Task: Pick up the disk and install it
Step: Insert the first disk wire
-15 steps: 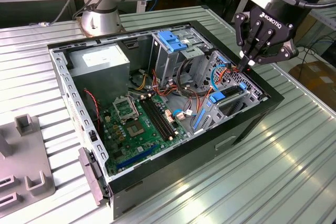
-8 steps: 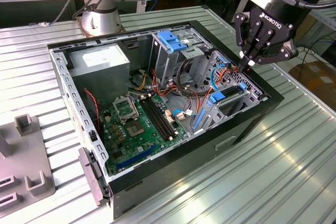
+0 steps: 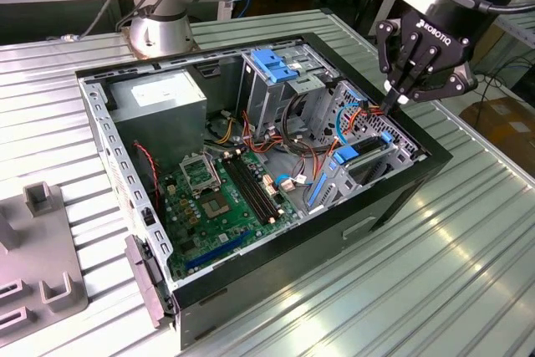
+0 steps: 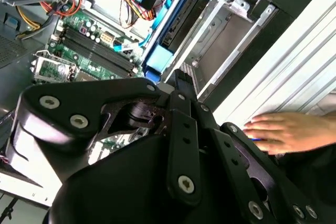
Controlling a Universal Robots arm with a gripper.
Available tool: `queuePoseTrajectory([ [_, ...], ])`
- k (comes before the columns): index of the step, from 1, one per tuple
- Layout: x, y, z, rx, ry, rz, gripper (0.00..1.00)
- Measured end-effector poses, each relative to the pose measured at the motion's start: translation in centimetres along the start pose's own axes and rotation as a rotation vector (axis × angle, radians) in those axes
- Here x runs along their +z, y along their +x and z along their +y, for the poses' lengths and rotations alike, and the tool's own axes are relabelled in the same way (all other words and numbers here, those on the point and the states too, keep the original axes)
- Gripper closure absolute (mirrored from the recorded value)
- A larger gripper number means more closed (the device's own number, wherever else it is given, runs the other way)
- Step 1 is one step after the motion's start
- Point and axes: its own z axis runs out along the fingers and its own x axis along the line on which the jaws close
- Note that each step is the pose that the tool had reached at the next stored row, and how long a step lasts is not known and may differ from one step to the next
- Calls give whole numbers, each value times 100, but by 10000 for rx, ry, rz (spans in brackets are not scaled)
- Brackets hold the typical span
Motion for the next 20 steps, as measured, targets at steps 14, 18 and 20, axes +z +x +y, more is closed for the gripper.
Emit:
queuePoseTrajectory([
  [14,14,-39,-405,-1125,-91,-19,90],
  [18,18,-38,-504,-1111,-101,-20,90],
  [20,17,-38,-506,-1127,-101,-19,90],
])
